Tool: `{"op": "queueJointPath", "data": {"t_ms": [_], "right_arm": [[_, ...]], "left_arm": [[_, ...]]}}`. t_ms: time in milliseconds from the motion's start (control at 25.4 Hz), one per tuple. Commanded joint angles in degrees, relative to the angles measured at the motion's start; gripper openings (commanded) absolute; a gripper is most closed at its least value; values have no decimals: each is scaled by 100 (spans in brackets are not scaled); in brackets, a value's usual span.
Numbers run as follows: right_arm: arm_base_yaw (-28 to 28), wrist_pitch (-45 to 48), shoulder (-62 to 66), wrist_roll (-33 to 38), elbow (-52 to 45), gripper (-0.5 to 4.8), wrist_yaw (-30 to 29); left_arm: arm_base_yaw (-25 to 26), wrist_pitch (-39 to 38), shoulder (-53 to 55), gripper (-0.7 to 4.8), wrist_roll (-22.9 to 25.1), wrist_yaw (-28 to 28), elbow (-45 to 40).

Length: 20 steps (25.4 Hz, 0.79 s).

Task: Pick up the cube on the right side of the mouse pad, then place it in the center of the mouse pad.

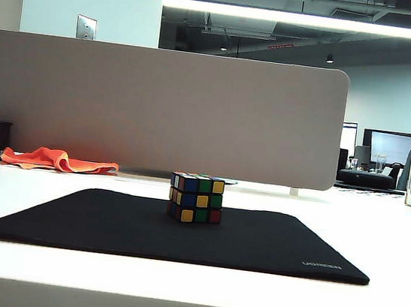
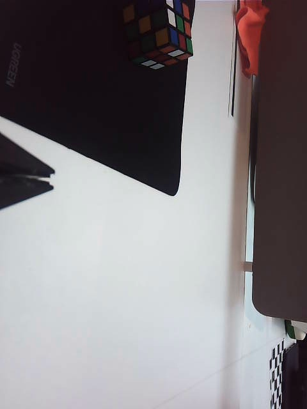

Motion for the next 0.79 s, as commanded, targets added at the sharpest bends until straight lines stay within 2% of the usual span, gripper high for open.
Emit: {"op": "queueJointPath", "data": {"t_ms": [39, 788], "right_arm": [[2, 72, -15, -24, -33, 22, -9], [2, 59, -13, -24, -33, 22, -9]], "left_arm": [[7, -203, -9, -3, -4, 28, 20], [7, -234, -9, -3, -4, 26, 20]]}}
